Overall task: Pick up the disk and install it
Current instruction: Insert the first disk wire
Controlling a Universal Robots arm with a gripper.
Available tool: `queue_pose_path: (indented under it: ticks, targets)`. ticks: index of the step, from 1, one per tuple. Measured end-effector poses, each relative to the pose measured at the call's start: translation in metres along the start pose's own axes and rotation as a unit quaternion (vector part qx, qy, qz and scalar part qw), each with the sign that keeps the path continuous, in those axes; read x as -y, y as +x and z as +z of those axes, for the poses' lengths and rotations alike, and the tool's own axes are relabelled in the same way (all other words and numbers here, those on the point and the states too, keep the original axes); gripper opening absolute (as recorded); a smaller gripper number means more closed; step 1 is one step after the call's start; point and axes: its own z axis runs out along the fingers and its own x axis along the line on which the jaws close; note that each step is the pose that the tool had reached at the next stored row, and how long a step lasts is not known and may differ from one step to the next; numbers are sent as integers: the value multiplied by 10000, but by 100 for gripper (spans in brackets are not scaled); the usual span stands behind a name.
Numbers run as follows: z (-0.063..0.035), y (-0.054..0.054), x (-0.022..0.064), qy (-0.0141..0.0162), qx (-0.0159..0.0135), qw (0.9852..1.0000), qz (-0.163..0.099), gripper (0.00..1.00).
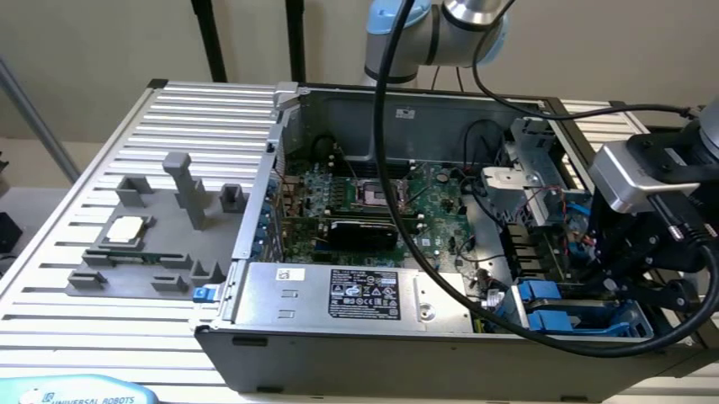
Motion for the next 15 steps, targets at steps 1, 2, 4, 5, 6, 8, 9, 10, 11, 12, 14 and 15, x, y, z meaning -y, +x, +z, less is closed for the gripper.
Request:
queue_pose_path:
  ticks: [1,2,4,5,6,8,9,10,11,12,14,15]
  targets:
    - [0,0,0,0,-9,10000,3,17]
    - [0,-1,1,-1,-20,10000,8,17]
    - [2,-2,2,-1,-37,10000,17,17]
    - [3,-3,2,-1,-41,10000,22,17]
    - [4,-5,2,0,-42,10000,27,17]
    - [5,-10,3,2,-43,10000,34,17]
    - [5,-14,3,4,-43,10000,39,17]
    - [7,-18,4,5,-42,10000,46,17]
    - [8,-21,4,6,-42,10000,57,17]
    - [9,-24,4,7,-42,10000,69,17]
    - [12,-26,4,10,-42,9999,100,17]
    - [12,-26,4,11,-42,9999,118,17]
